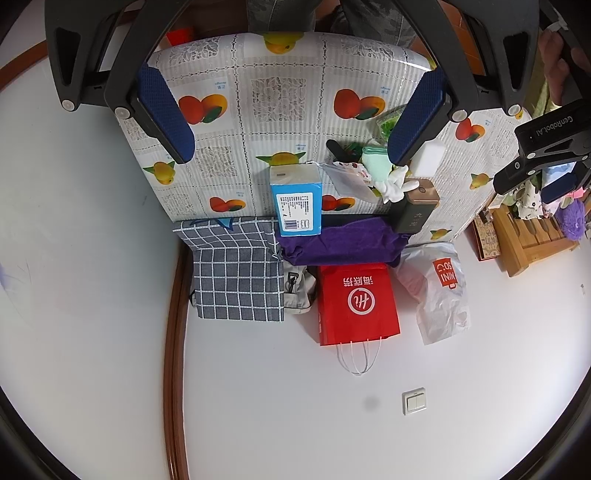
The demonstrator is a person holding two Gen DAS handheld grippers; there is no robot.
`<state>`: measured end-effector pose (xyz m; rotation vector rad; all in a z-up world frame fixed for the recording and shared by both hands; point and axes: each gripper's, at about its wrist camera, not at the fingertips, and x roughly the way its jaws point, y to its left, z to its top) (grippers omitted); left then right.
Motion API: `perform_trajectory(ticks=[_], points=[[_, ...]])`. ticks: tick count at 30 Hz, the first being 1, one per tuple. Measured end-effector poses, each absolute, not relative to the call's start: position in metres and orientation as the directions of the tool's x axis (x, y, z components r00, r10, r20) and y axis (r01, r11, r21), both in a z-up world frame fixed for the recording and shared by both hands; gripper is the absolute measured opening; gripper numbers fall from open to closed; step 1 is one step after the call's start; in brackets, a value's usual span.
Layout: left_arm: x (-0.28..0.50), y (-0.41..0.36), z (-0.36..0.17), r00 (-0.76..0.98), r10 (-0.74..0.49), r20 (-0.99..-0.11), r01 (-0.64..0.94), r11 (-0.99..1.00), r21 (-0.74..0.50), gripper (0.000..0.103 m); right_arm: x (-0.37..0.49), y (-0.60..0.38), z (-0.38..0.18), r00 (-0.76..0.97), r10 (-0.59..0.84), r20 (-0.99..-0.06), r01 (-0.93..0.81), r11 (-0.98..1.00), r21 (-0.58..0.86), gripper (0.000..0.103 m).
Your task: Organize soft objects
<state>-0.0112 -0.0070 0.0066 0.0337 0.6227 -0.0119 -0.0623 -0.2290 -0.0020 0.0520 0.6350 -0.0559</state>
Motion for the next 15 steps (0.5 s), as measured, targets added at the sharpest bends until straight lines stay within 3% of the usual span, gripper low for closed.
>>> perform_trajectory(ticks=[15], points=[[-0.010, -0.002, 0.000, 0.787, 0.001, -0.617, 0.002, 1.000, 0.004, 0.103, -0.052, -0.227, -0.012, 0.791, -0.029, -0.611, 0.062, 0.998, 0.033, 0.103]])
